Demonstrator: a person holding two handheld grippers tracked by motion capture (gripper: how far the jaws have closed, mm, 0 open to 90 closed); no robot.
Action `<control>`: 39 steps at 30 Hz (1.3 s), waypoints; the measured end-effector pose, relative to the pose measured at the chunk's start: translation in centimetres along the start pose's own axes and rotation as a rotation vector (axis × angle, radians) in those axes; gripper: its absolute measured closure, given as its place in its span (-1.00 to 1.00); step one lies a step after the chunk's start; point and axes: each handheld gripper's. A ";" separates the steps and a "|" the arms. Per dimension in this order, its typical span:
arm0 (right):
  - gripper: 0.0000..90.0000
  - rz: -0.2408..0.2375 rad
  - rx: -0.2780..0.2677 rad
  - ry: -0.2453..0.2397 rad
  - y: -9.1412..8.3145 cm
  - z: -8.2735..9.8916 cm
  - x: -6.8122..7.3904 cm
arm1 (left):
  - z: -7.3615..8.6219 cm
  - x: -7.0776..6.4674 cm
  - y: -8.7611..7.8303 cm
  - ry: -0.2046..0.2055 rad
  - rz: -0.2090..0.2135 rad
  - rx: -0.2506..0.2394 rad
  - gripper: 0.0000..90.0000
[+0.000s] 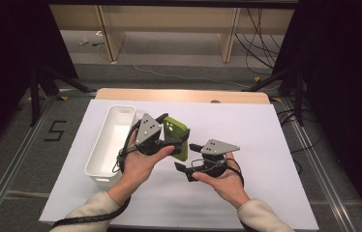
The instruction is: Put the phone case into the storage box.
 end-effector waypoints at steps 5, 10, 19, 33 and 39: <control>-0.65 0.014 -0.023 -0.009 -1.2 0.0 -0.6 | -0.2 0.4 -0.3 -0.003 -0.013 -0.002 -0.65; -0.65 0.032 -0.044 -0.019 -2.5 0.1 -0.8 | -0.4 0.9 -0.8 -0.002 -0.025 -0.008 -0.65; -0.65 0.055 -0.072 -0.037 -4.9 0.5 -1.4 | -0.7 1.8 -1.6 -0.004 -0.046 -0.010 -0.65; -0.65 0.109 -0.094 -0.025 -7.9 1.4 -2.6 | -0.7 3.5 -3.2 -0.010 -0.092 -0.005 -0.65; -0.65 0.131 -0.107 -0.020 -8.9 1.8 -2.9 | -0.6 4.3 -3.8 -0.023 -0.109 -0.003 -0.65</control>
Point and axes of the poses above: each handheld gripper's, and its own axes: y roughly forward along the jaws, z roughly out of its underside, x roughly to its left, and after that the axes turned 7 degrees about y, right-handed
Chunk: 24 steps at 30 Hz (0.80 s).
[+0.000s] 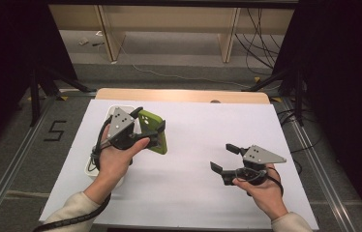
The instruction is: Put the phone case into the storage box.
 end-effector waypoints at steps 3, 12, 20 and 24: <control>-0.65 0.004 0.001 0.000 -0.3 0.2 -0.2 | 0.0 0.3 -0.2 -0.006 -0.004 -0.002 -0.65; -0.65 0.020 0.001 0.004 -1.0 0.5 -0.4 | 0.0 1.2 -0.8 -0.010 -0.024 -0.007 -0.65; -0.65 0.036 -0.001 0.007 -1.5 0.7 -0.7 | -0.2 2.1 -1.3 -0.011 -0.050 -0.012 -0.65; -0.65 0.043 -0.003 0.005 -1.7 0.8 -0.8 | -0.3 2.6 -1.5 0.005 -0.068 -0.018 -0.65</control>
Point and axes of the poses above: each handheld gripper's, and its own axes: y roughly forward along the jaws, z roughly out of its underside, x roughly to its left, and after that the axes turned 7 degrees about y, right-handed
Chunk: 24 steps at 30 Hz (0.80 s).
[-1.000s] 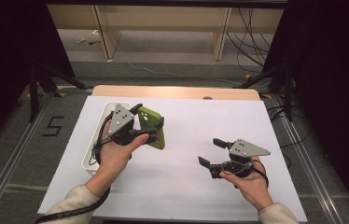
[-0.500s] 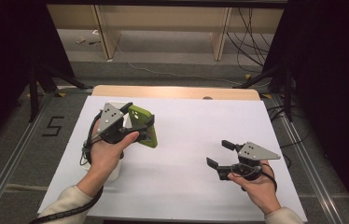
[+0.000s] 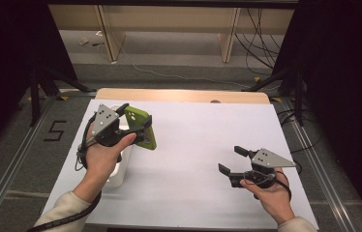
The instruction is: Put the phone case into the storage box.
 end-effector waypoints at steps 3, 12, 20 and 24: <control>-0.65 0.004 -0.006 0.002 -0.1 0.0 -0.1 | 0.0 0.2 -0.1 0.000 -0.008 0.002 -0.65; -0.65 0.001 -0.010 0.001 -0.1 0.1 -0.1 | -0.1 0.7 -0.1 0.009 -0.021 0.006 -0.65; -0.65 -0.003 -0.007 0.004 -0.1 0.1 -0.1 | -0.2 1.0 -0.4 -0.019 -0.028 0.015 -0.65; -0.66 -0.001 -0.010 0.006 -0.2 0.1 -0.1 | -0.3 1.3 -0.5 -0.020 -0.035 0.015 -0.64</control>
Point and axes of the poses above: each handheld gripper's, and its own axes: y roughly forward along the jaws, z roughly out of its underside, x roughly to its left, and after that the axes turned 7 degrees about y, right-handed
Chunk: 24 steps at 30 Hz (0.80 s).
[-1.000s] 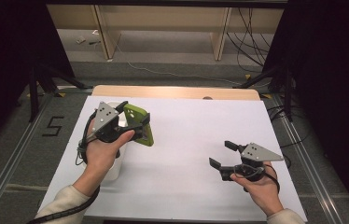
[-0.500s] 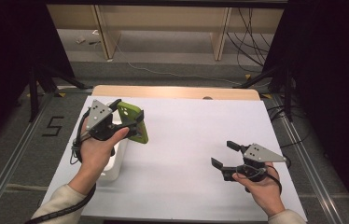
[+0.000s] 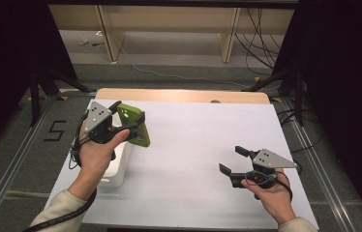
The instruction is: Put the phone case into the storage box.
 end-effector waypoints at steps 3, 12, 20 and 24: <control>-0.66 0.001 0.001 -0.001 0.0 0.1 0.0 | 0.0 0.2 0.0 0.006 -0.008 0.002 -0.64; -0.66 -0.002 0.006 0.002 0.1 0.2 0.0 | 0.0 0.6 -0.1 0.002 -0.021 0.007 -0.64; -0.66 -0.003 0.006 0.003 0.1 0.3 -0.1 | -0.1 1.2 -0.3 -0.003 -0.034 0.008 -0.64; -0.66 -0.001 0.010 0.004 0.1 0.3 -0.1 | -0.1 1.5 -0.4 -0.004 -0.041 0.008 -0.64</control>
Point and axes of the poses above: each handheld gripper's, and its own axes: y roughly forward along the jaws, z roughly out of its underside, x roughly to its left, and after that the axes turned 7 degrees about y, right-handed
